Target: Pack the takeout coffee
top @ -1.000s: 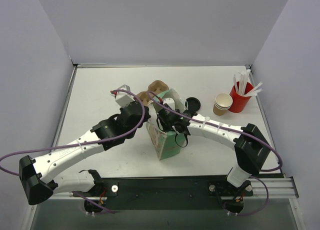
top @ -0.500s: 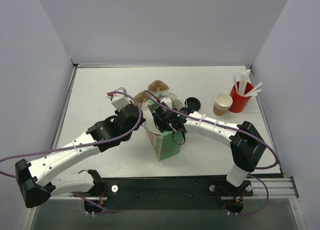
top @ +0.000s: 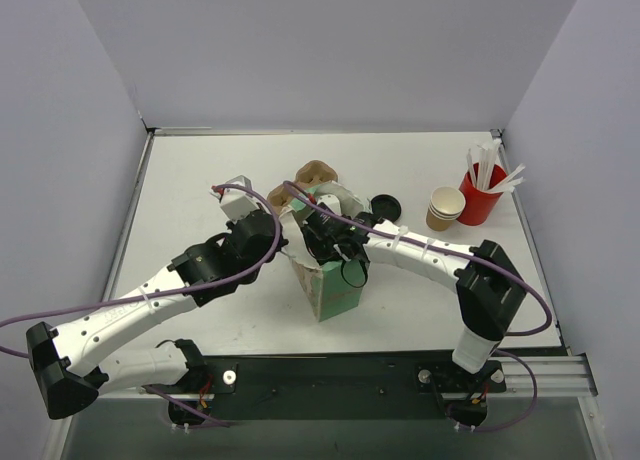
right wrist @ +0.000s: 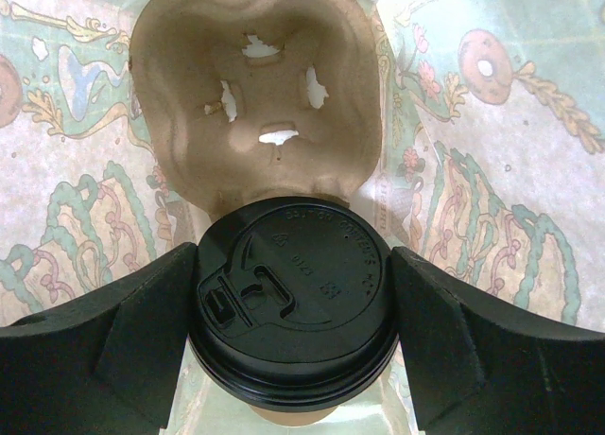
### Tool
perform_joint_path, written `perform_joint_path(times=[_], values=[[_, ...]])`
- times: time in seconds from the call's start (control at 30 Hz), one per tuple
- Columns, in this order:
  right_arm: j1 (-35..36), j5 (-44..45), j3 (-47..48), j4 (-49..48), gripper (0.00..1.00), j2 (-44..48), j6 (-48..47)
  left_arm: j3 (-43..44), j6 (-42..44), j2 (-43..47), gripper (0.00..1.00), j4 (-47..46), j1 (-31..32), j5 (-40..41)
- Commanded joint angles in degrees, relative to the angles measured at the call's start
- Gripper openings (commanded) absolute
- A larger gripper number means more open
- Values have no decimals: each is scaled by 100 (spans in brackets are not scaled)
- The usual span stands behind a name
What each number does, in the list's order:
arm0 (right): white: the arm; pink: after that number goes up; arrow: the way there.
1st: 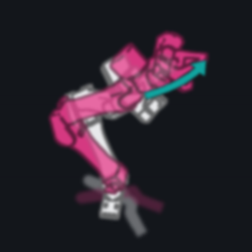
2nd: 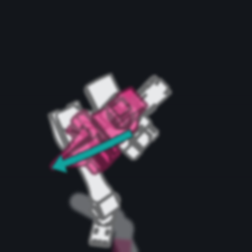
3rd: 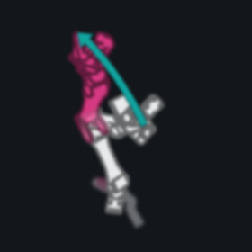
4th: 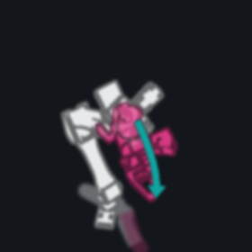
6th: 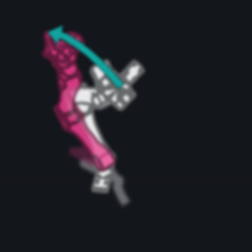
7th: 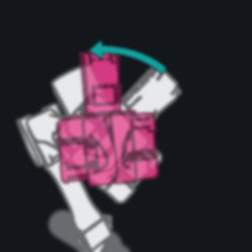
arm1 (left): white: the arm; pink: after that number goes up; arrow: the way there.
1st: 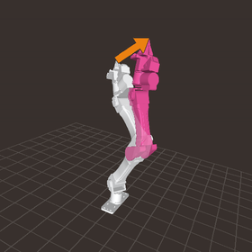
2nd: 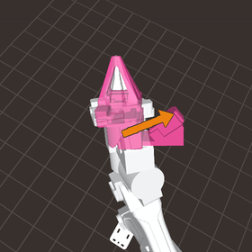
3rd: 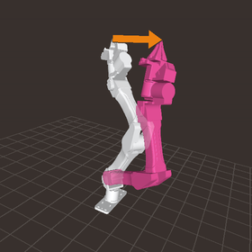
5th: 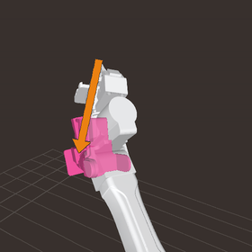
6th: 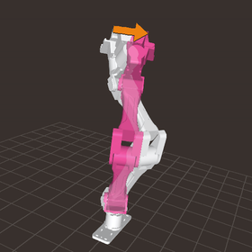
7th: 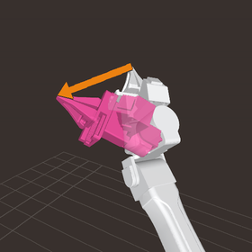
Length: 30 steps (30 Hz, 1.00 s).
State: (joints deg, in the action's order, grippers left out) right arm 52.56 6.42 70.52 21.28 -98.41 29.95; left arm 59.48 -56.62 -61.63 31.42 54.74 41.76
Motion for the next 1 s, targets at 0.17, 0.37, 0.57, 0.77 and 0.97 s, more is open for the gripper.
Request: perform_joint_path(times=[0.17, 0.37, 0.57, 0.77, 0.97], values=[[44, -589, -741, 1353, 3, -749, 107, -86, 125, 98, 0, 31, -7, -89], [53, -791, -882, 1274, 3, -829, 177, -77, 116, 107, 0, 31, -7, -80], [53, -800, -891, 1265, 3, -873, 195, -68, 116, 98, 0, 5, -7, -89], [44, -694, -900, 1274, 3, -785, 221, -69, 116, 54, 0, -22, -7, -98], [36, -422, -847, 1265, 3, -601, 221, -51, 125, 63, 0, -4, -7, -98]])
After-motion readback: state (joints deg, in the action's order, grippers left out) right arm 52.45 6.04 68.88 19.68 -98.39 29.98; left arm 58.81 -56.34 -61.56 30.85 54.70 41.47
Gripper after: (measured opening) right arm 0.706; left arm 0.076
